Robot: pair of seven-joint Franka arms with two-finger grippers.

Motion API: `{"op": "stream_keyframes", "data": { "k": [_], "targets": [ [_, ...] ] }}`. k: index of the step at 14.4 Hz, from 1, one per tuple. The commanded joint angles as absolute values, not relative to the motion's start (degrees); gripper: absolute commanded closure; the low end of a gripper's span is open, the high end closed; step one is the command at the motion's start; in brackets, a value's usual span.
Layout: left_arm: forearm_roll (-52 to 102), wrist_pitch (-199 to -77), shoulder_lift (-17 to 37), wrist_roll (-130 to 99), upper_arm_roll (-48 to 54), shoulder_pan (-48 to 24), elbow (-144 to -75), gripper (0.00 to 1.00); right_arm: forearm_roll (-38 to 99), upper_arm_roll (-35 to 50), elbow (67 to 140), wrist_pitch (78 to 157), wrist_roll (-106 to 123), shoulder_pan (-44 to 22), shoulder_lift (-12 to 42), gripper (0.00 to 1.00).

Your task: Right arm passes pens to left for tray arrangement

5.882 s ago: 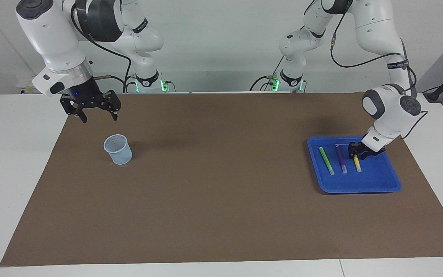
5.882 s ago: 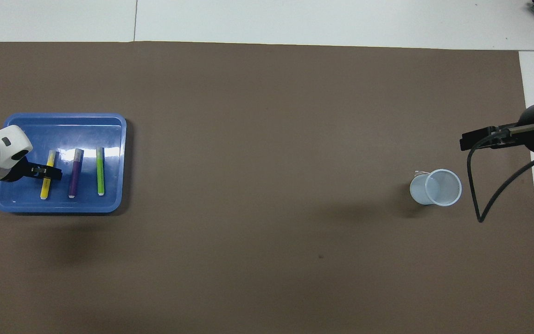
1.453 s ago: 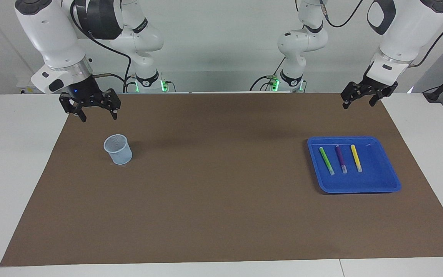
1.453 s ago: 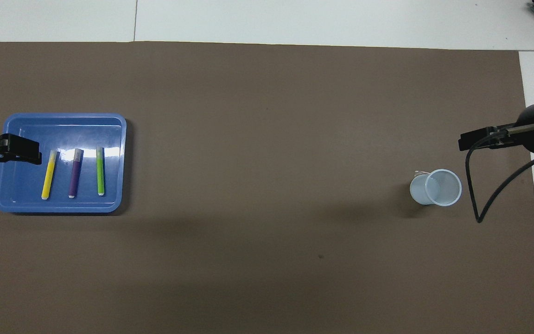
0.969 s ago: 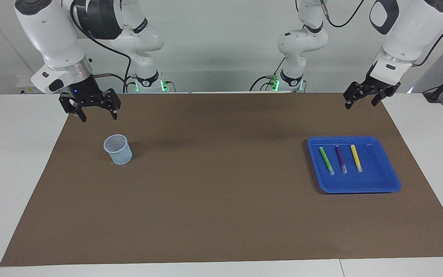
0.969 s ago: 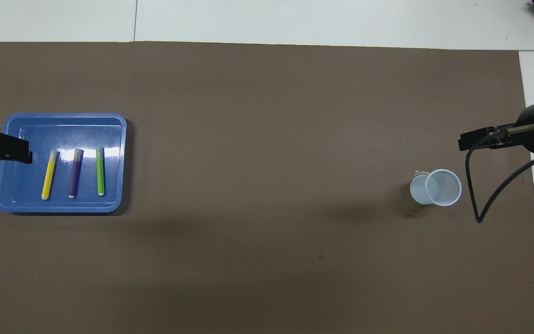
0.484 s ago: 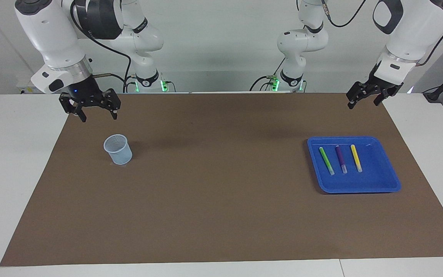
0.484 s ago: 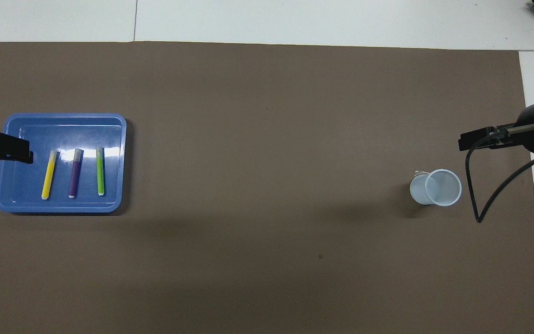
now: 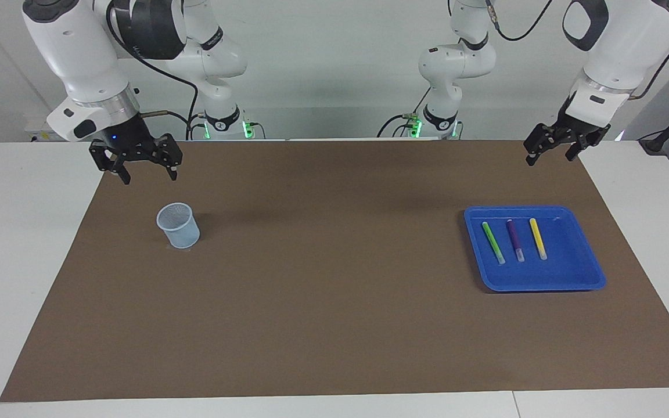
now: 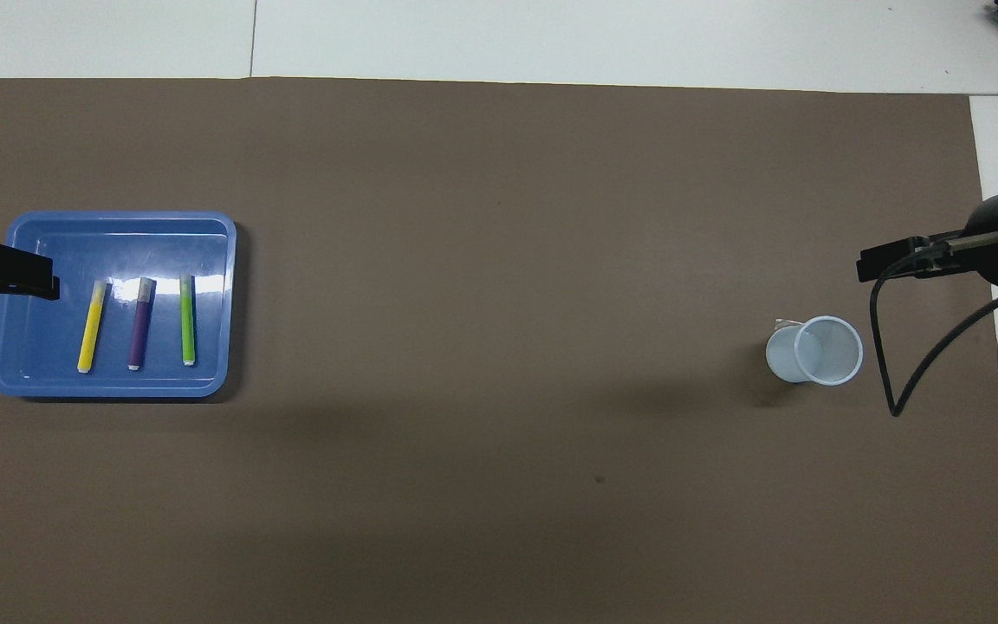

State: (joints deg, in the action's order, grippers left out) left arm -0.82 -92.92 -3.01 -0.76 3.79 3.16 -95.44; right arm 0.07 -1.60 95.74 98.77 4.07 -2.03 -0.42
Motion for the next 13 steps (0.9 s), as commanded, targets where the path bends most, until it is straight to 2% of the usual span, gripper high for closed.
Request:
{"op": "stream_keyframes", "data": {
  "k": [1, 13],
  "targets": [
    [-0.3, -92.9, -3.7, 3.8, 2.9, 2.5, -95.6, 0.00, -0.4, -1.2, 96.0, 98.1, 5.2, -1.5, -1.1, 0.00],
    [-0.3, -93.3, -3.7, 3.3, 2.8, 2.5, -95.5, 0.00, -0.4, -1.1, 96.0, 98.1, 5.2, -1.5, -1.1, 0.00]
  ]
}}
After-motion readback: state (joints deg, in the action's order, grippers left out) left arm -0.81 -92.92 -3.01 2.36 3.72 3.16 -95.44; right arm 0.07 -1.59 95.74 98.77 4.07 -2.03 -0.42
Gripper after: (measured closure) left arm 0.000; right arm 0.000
